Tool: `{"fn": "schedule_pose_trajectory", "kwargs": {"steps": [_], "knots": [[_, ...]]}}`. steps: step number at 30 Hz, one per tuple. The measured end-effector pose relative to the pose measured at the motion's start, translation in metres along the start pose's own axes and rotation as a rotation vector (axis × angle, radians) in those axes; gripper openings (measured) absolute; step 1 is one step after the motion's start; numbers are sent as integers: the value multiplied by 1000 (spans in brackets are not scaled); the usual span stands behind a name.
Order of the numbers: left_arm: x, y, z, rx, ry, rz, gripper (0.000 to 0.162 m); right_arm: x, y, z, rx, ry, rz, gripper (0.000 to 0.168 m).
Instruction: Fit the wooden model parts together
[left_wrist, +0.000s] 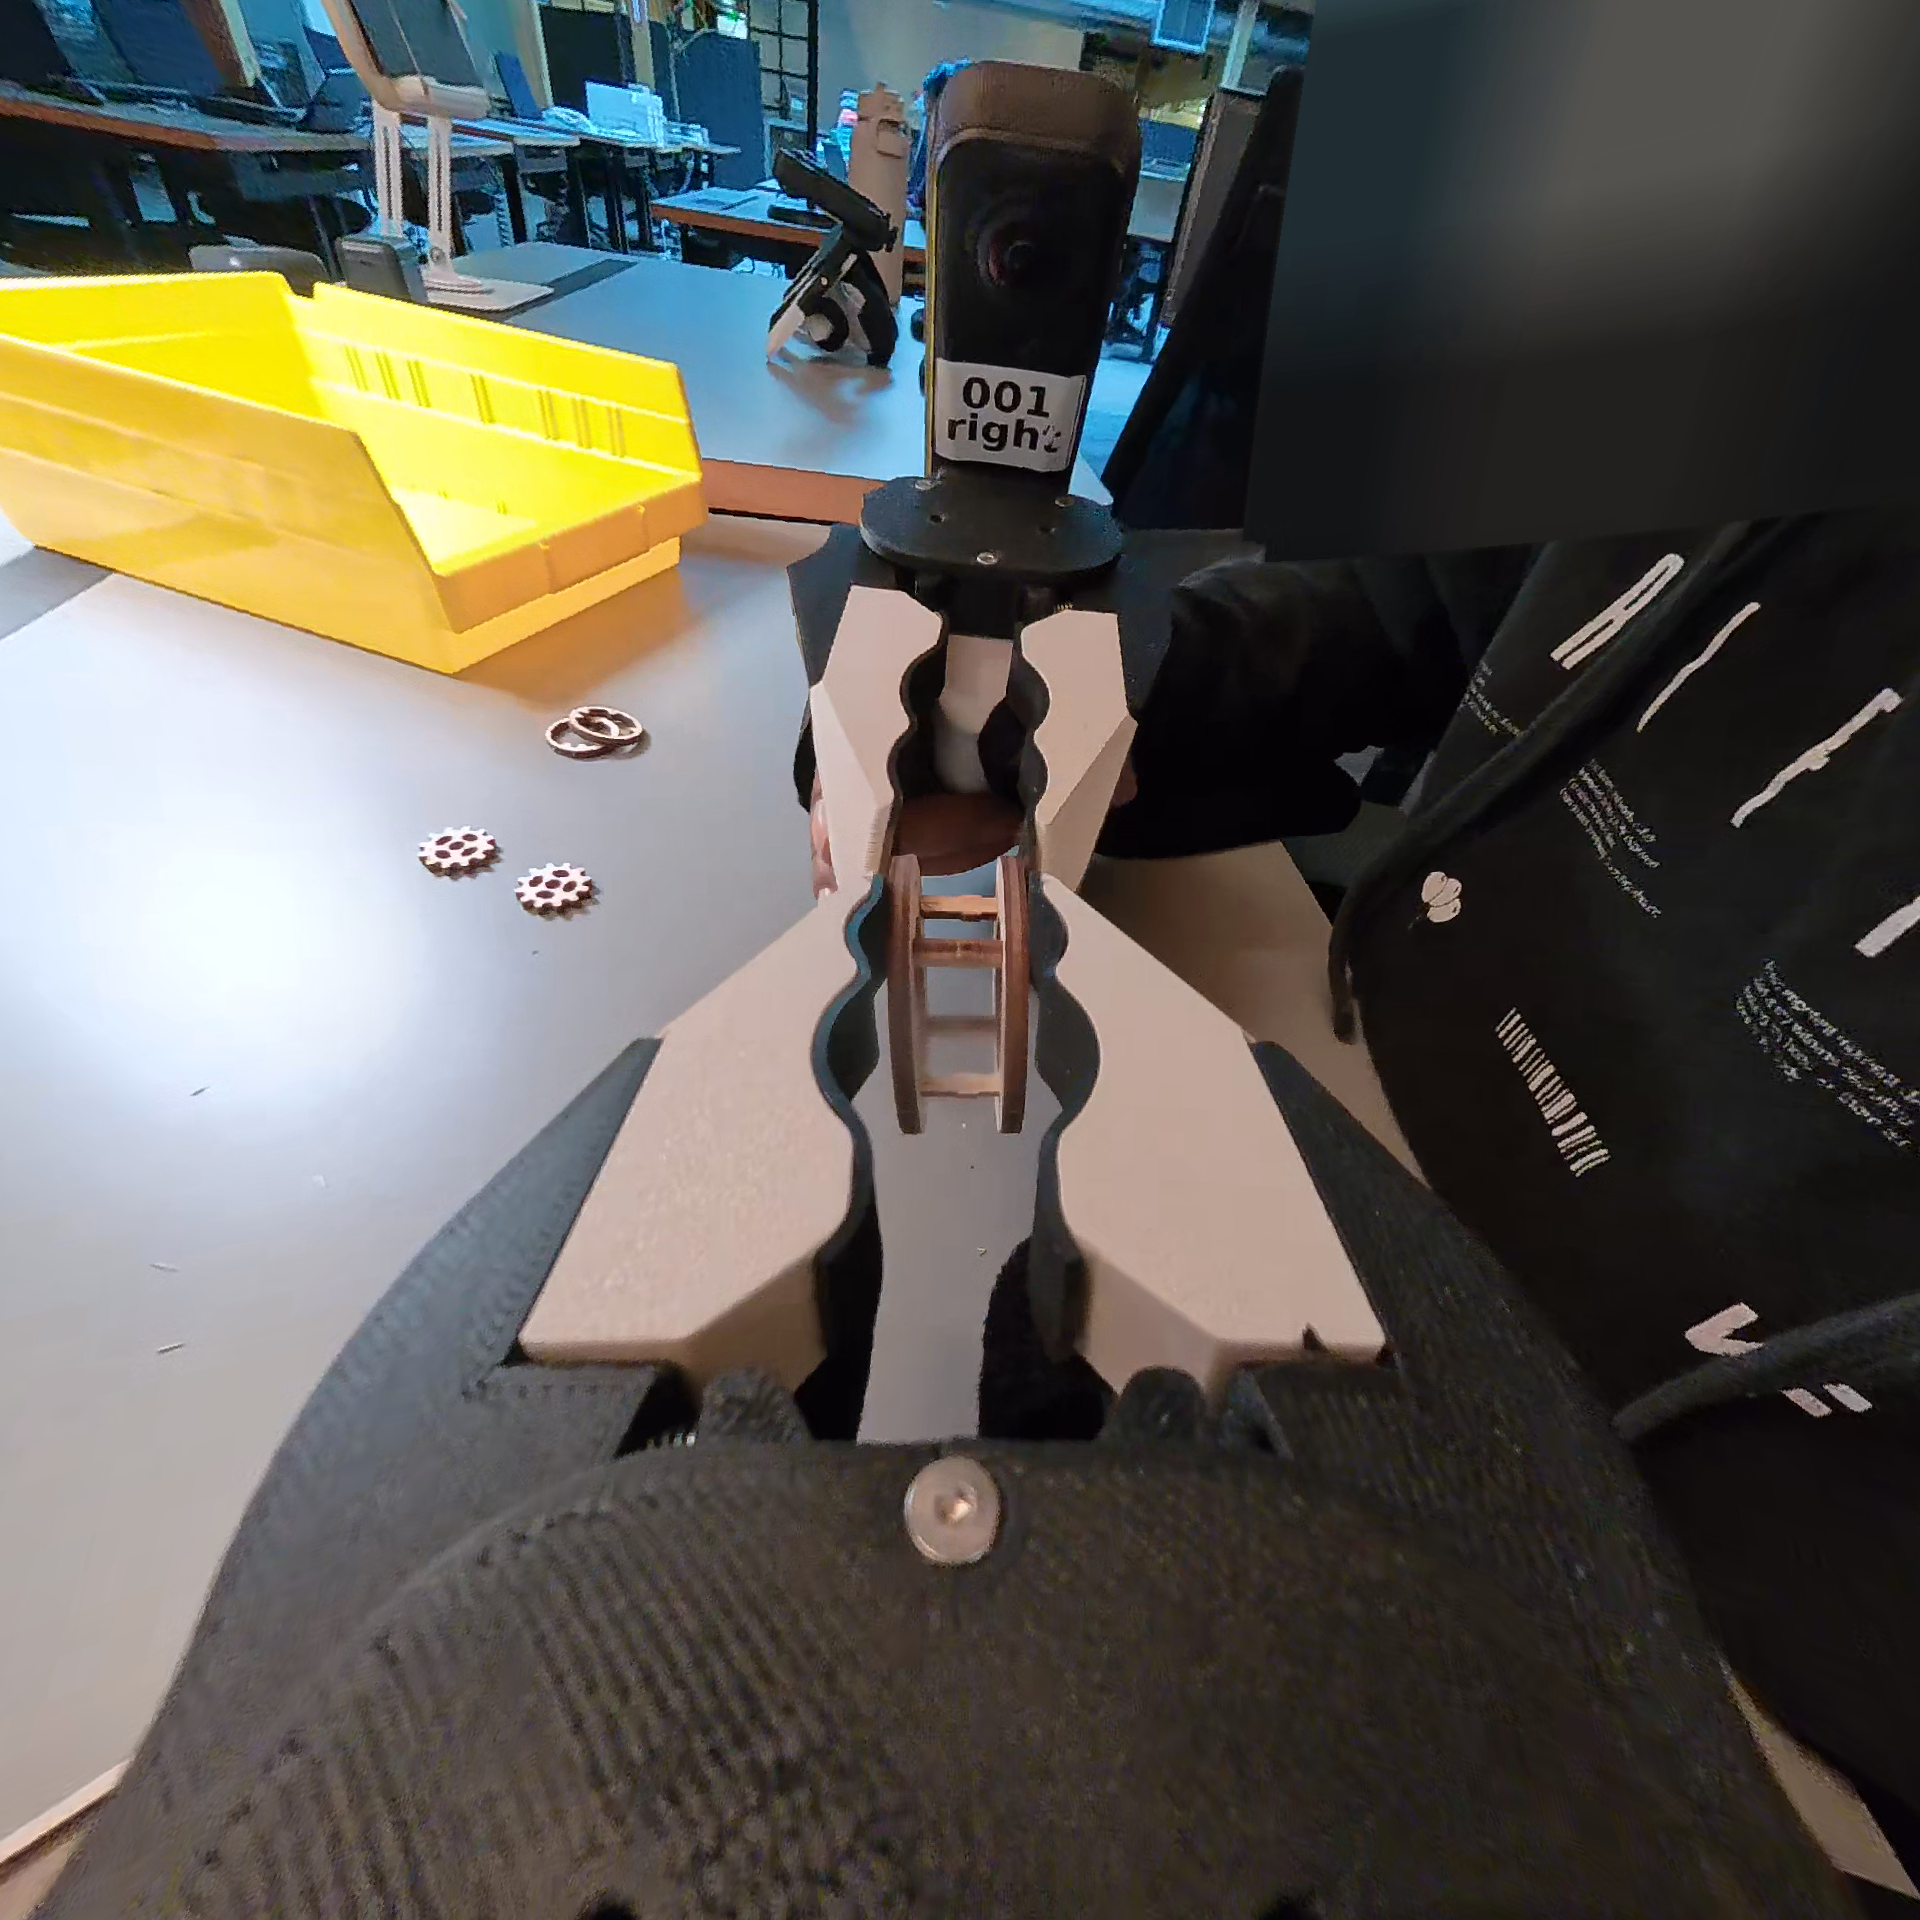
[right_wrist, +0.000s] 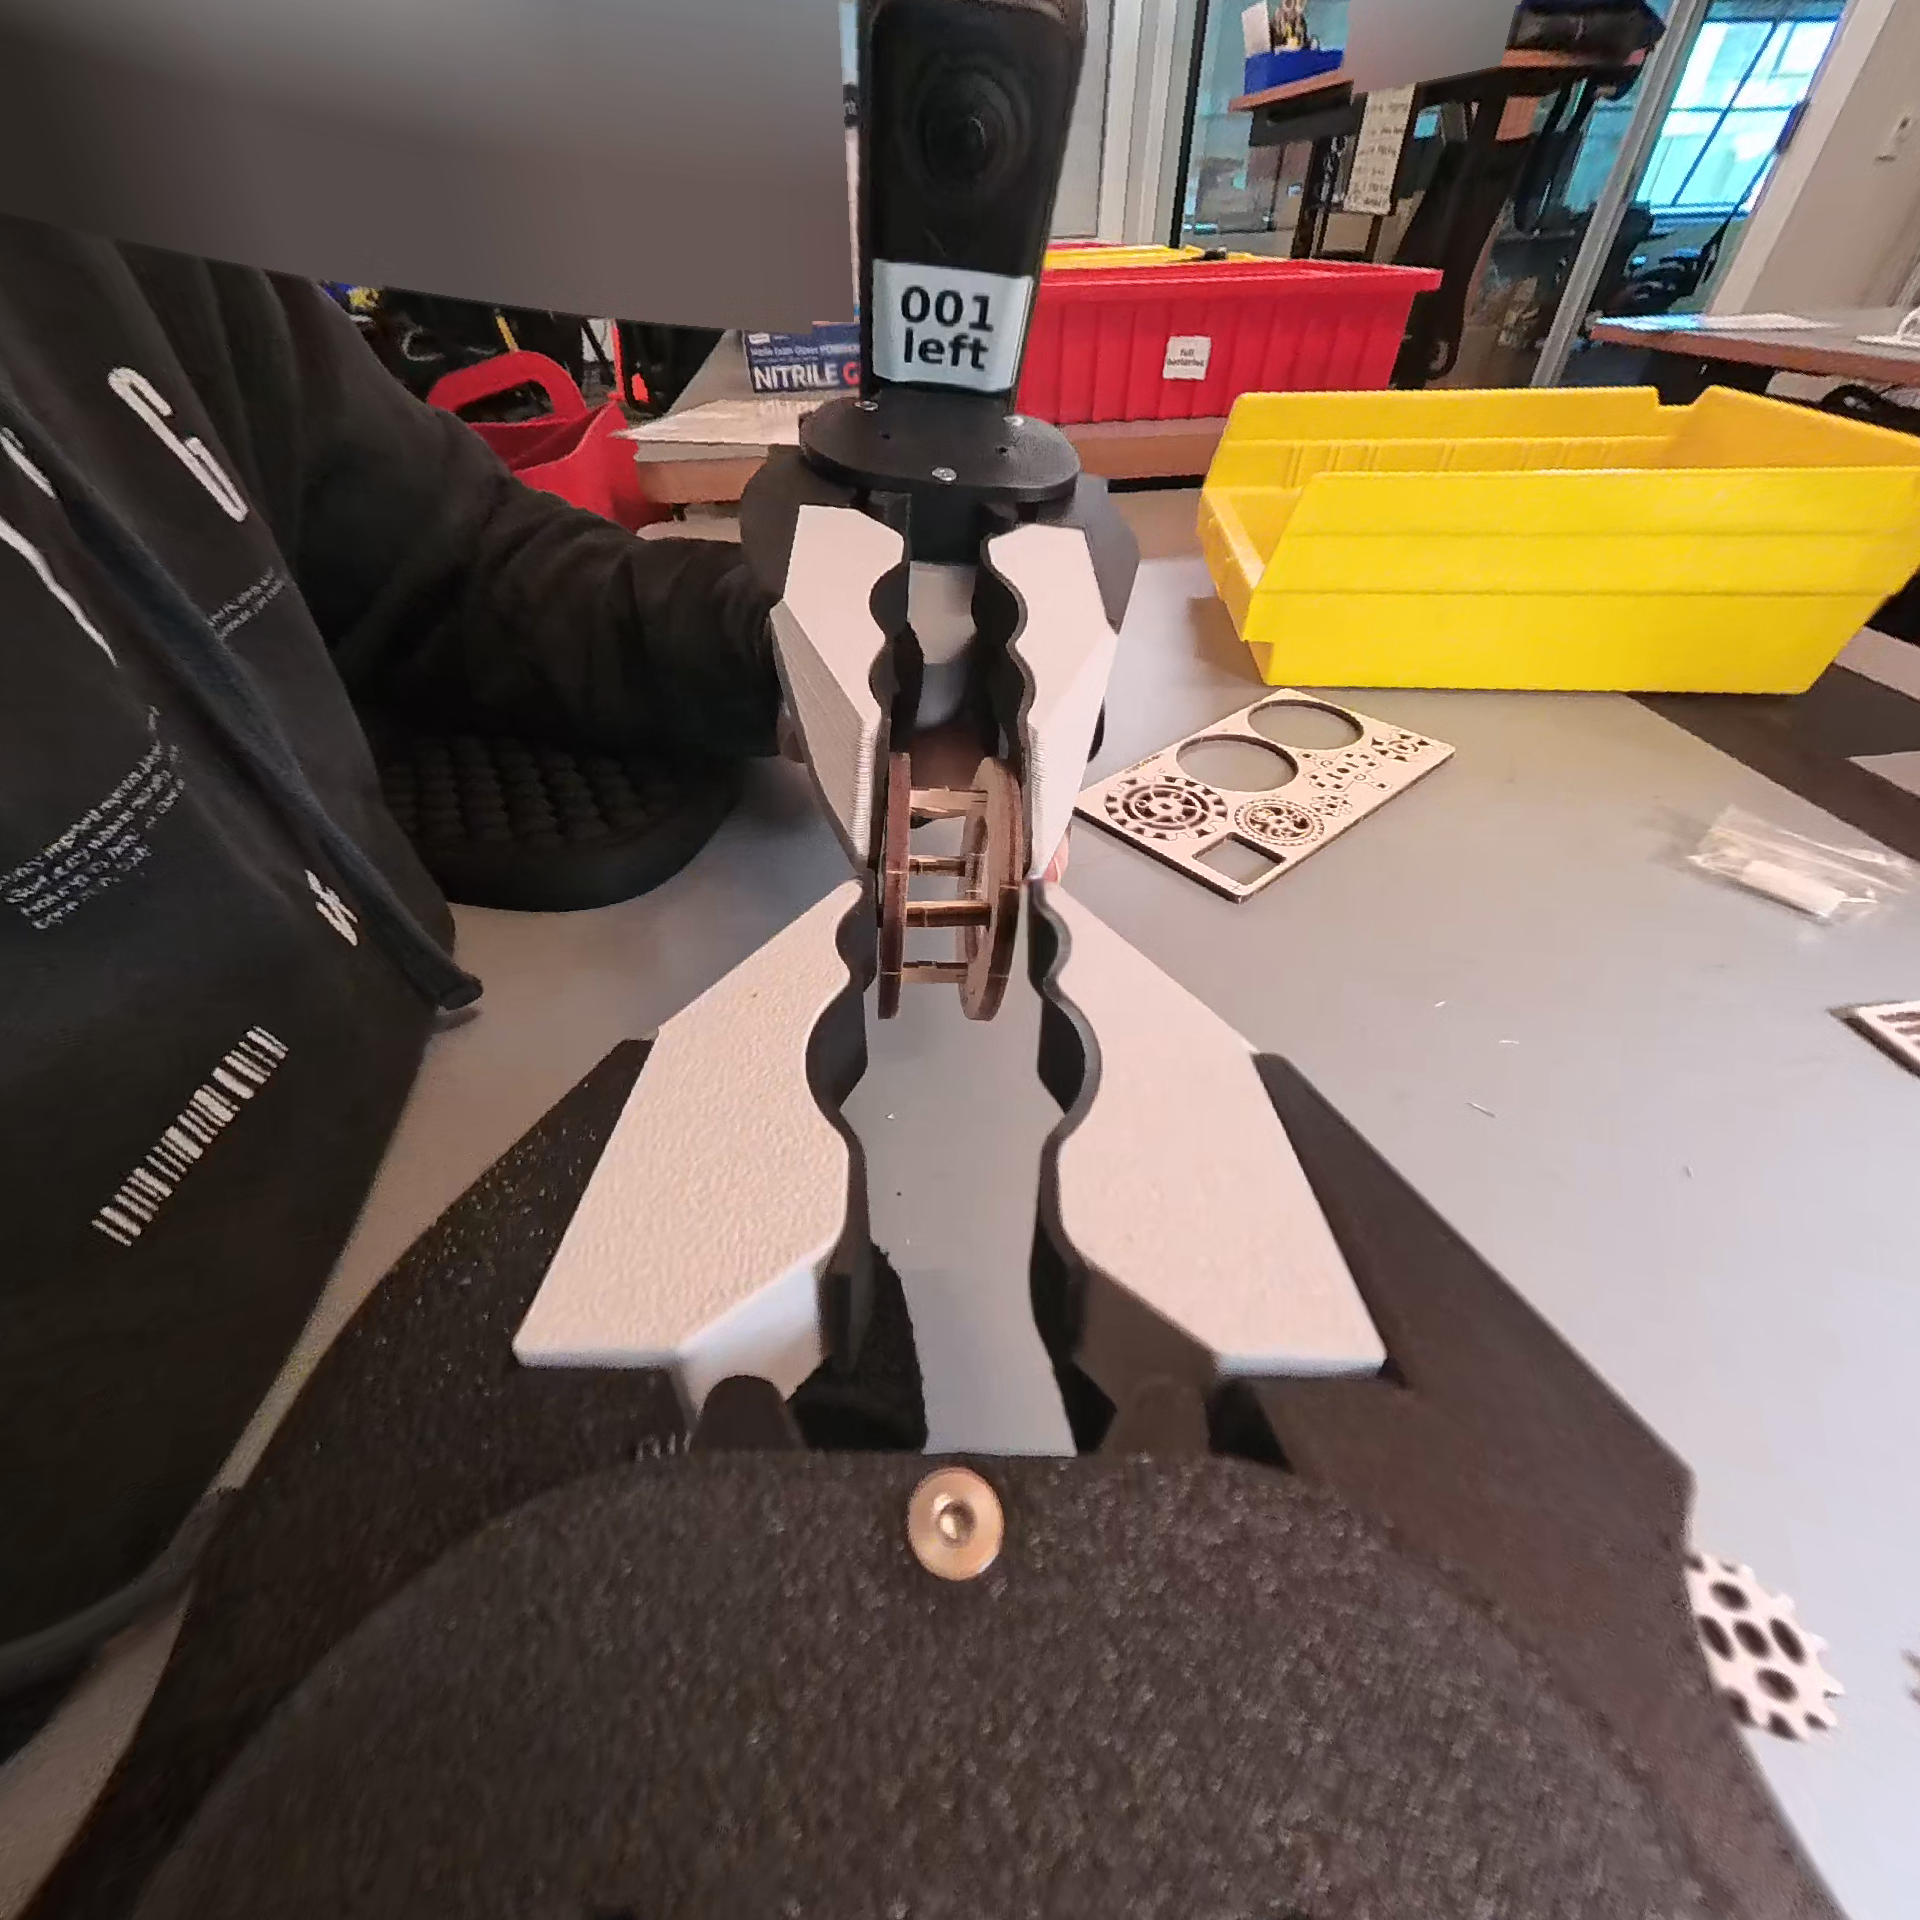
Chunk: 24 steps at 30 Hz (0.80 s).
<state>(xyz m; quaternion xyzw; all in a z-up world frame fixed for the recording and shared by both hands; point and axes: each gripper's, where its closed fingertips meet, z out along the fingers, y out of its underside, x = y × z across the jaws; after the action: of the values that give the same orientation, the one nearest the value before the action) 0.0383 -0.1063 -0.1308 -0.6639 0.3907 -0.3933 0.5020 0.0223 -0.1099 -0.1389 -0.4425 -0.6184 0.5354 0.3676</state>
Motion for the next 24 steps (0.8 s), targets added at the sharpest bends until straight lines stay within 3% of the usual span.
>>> {"fn": "schedule_pose_trajectory", "kwargs": {"steps": [5,9,14,24], "knots": [[-2,1,0,-6,-14,-6,25,4,-1,-4,-20,26,-54,30],[-11,5,-2,-47,-63,11,24,-1,-15,-21,-19,48,-298,15],[-7,19,5,-175,-86,122,24,-14,22,-7,-250,-7,-437,33],[0,50,12,-397,-66,226,24,-22,61,6,-551,-57,-687,34]]}}
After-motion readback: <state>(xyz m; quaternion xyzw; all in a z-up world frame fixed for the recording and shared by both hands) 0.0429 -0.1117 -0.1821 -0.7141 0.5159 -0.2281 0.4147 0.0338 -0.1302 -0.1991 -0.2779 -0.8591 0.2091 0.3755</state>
